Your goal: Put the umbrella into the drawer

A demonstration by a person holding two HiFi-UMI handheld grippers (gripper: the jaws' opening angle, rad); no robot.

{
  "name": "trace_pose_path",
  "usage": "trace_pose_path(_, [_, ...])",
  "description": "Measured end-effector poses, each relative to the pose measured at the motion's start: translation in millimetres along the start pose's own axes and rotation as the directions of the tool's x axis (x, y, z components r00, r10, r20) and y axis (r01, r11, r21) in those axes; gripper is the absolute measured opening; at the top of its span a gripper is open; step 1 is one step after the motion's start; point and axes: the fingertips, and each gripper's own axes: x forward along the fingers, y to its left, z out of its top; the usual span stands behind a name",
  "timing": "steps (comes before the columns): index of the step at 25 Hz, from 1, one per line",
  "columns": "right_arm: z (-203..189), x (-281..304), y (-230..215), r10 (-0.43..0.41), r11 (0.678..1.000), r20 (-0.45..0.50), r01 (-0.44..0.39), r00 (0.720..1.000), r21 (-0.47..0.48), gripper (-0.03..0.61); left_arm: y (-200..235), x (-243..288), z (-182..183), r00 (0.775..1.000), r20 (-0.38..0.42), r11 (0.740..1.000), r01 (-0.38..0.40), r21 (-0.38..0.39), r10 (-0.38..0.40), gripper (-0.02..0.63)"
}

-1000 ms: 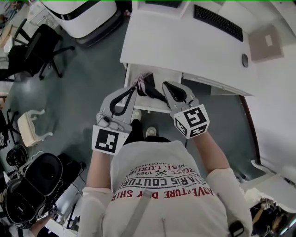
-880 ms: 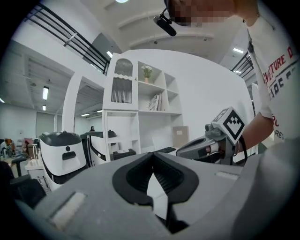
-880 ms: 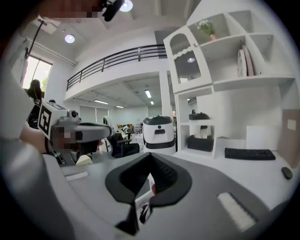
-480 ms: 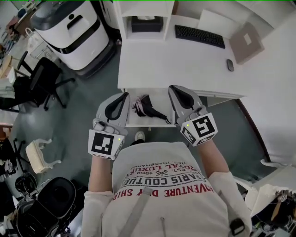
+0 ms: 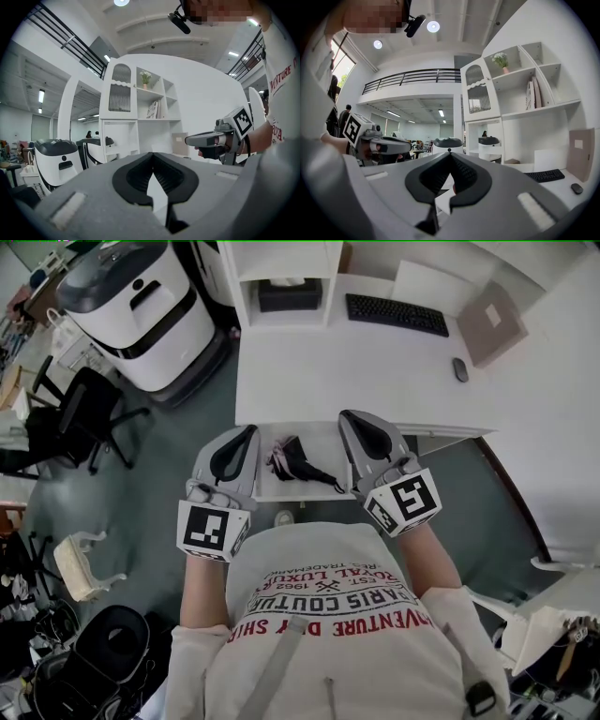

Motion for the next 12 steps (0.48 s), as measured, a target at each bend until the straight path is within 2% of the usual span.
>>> trace_pose_path(12, [-6.4, 1.4, 5.2, 0.011, 1.0, -0.016, -0.011, 1.0, 0.023, 0.0, 6.7, -1.2, -2.9, 0.999, -0.01, 0.999, -0.035, 0.004, 0.035, 0.006])
